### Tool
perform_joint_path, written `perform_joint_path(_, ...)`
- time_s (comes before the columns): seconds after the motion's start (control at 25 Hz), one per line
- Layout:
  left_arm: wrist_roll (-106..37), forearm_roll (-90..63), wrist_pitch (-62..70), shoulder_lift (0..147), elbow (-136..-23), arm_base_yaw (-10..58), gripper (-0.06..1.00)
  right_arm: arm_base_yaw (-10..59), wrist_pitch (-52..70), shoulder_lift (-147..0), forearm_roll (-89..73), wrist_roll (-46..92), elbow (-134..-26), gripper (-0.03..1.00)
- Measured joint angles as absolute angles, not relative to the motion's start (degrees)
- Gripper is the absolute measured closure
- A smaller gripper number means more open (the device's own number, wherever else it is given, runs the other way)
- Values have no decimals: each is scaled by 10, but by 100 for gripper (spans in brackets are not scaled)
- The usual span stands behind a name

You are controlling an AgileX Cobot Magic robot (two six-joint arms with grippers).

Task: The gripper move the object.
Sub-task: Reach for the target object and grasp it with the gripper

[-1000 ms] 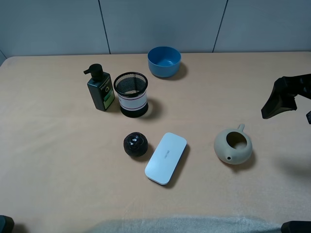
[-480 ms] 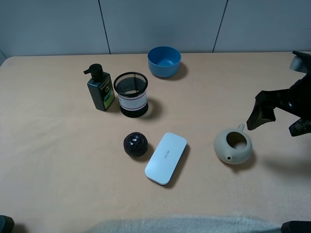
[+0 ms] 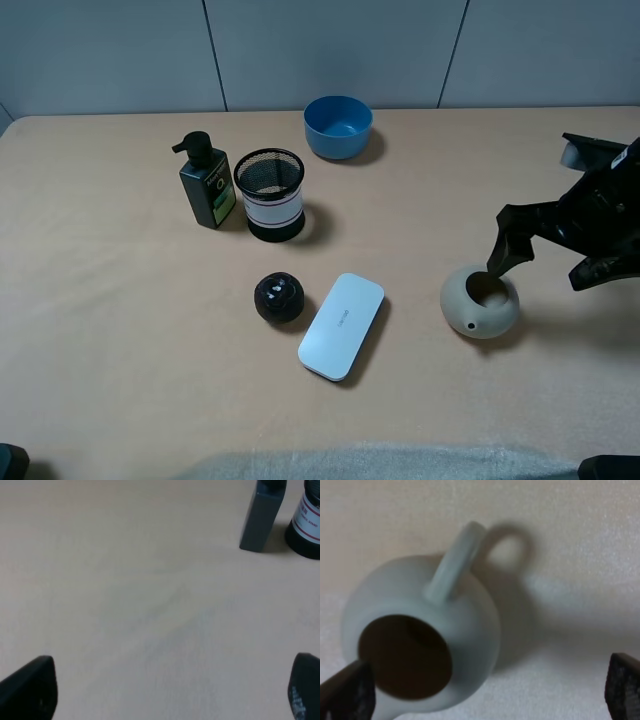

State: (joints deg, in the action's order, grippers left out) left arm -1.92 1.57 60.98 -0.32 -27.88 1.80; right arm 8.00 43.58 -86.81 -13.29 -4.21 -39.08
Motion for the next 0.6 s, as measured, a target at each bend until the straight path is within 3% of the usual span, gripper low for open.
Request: perform_joint_path(0.6, -19, 16, 610, -3, -279, 18, 2, 80, 405, -969, -134, -42, -391, 27)
